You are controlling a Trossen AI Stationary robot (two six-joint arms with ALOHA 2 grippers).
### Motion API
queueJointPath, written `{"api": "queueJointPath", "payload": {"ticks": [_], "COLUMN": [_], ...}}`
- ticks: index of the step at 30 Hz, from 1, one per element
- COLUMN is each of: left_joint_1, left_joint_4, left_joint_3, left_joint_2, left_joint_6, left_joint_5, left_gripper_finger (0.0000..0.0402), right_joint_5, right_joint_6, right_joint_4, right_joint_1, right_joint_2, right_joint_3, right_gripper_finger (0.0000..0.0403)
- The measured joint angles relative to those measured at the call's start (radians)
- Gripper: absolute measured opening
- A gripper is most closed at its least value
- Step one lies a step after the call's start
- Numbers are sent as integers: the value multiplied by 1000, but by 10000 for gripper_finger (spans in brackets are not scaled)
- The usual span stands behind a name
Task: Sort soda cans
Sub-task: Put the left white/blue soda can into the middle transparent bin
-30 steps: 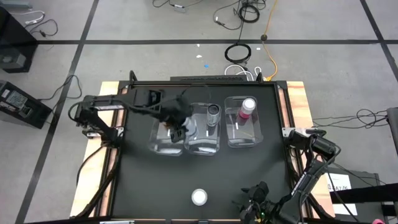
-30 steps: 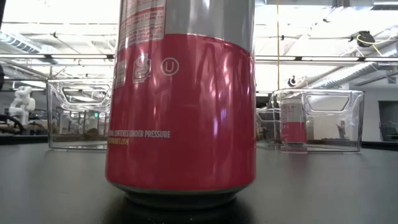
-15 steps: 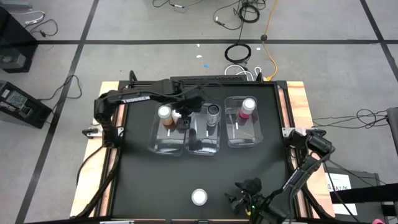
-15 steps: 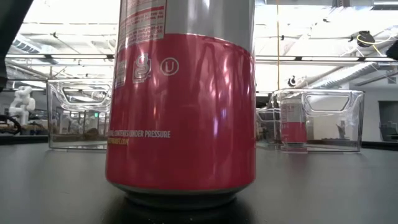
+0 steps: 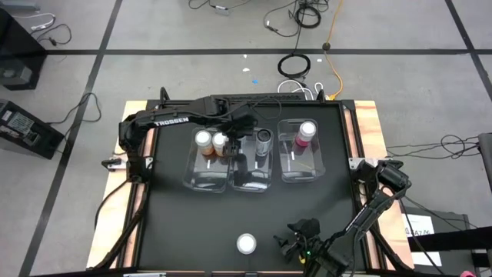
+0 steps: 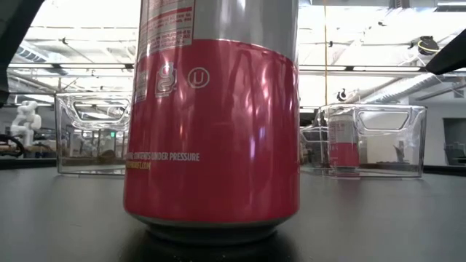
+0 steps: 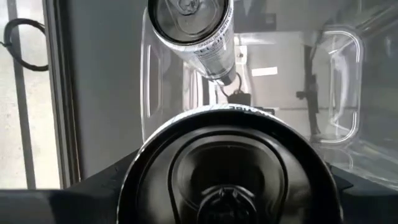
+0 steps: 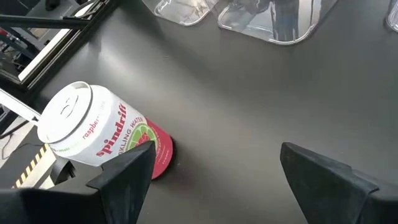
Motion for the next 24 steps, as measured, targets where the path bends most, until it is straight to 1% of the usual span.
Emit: {"api": "queueJointPath", "payload": {"ticks": [3, 7, 12, 24], "left_joint_1": [5, 6, 6, 44], "left_joint_4": [10, 58, 48, 72], "left_joint_3": [0, 0, -1, -1], "left_joint_2": [2, 35, 77, 194], "left_joint_6": [5, 9, 9, -2], "left_joint_5": [0, 1, 12, 19], "left_gripper_finger": [285, 285, 285, 285], "right_joint_5": [0, 0, 0, 0], "right_joint_6": [0, 0, 1, 1], "right_joint_4": [4, 3, 12, 34], "right_joint_1": [-2, -3, -3, -3], "right_joint_2": [0, 0, 0, 0], "right_joint_3": [0, 0, 0, 0], "right_gripper_finger": [338, 338, 338, 338]}}
